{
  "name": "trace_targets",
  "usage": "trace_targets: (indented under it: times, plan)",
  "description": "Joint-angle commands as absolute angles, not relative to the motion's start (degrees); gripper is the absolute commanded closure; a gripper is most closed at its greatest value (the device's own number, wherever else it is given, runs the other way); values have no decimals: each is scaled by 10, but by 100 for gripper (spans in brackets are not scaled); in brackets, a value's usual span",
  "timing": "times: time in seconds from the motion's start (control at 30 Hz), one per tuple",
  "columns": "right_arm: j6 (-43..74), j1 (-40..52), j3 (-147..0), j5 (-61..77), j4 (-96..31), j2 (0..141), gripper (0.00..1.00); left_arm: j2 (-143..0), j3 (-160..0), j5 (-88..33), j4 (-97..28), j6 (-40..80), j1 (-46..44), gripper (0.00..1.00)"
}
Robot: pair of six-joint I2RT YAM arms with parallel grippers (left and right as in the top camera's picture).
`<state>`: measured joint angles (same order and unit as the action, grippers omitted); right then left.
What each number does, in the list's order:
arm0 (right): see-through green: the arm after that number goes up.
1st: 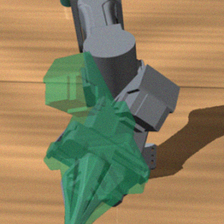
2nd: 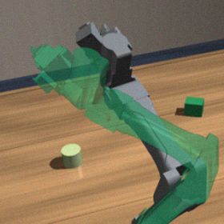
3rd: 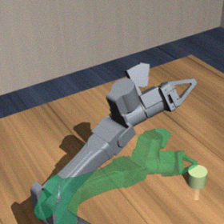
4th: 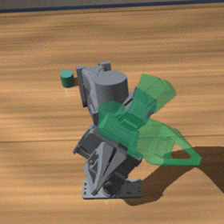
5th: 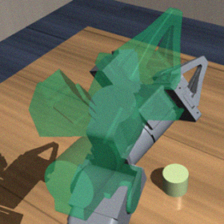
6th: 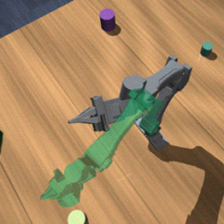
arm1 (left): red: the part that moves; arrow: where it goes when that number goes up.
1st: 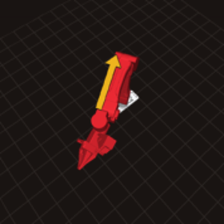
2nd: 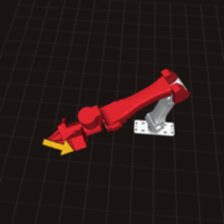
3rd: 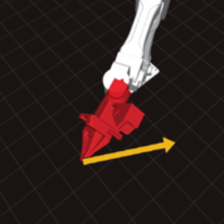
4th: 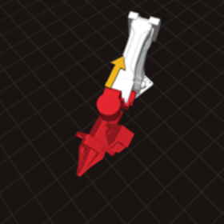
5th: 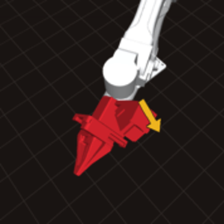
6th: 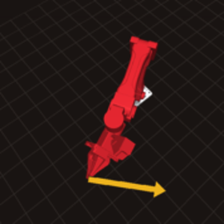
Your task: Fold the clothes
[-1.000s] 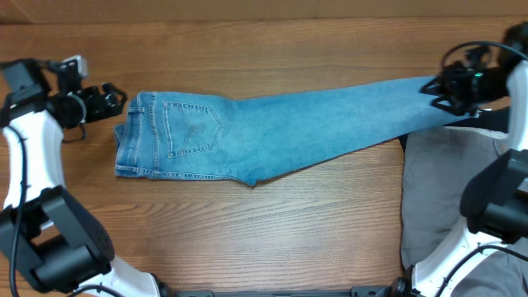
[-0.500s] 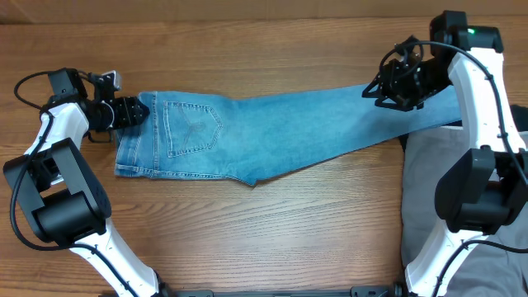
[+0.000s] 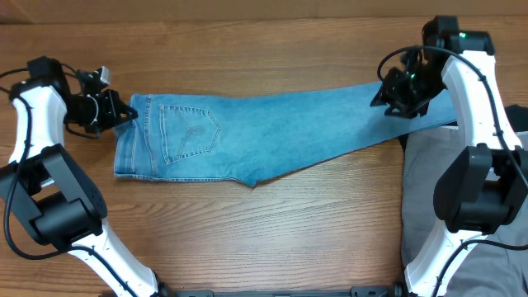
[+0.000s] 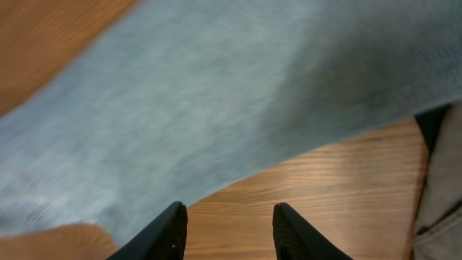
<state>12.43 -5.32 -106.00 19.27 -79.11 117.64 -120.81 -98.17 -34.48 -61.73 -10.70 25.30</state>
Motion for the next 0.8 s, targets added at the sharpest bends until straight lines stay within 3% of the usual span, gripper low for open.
trace_targets:
  times: [0.0, 0.23, 0.5, 0.57, 0.63, 0.67, 0.77]
  plan:
    - [153, -55, -998, 164, -758, 1165, 58, -1211, -1019, -304, -682, -112, 261, 96]
    - [181, -55, -849, 184, -616, 1166, 58, -1211, -1021, -233, -793, -103, 261, 96]
    - [183, -55, -759, 194, -514, 1167, 59, -1211, -1021, 21, -770, 35, 262, 94]
    - [183, -55, -759, 194, -512, 1167, 58, -1211, -1021, 28, -744, 45, 262, 82]
    - [183, -55, -759, 194, -512, 1167, 58, -1211, -1021, 11, -738, 45, 262, 78]
    - [183, -55, -759, 194, -513, 1167, 58, -1211, -1021, -2, -739, 44, 262, 64]
    - [183, -55, -760, 194, -517, 1167, 58, -1211, -1021, -18, -754, 43, 262, 57]
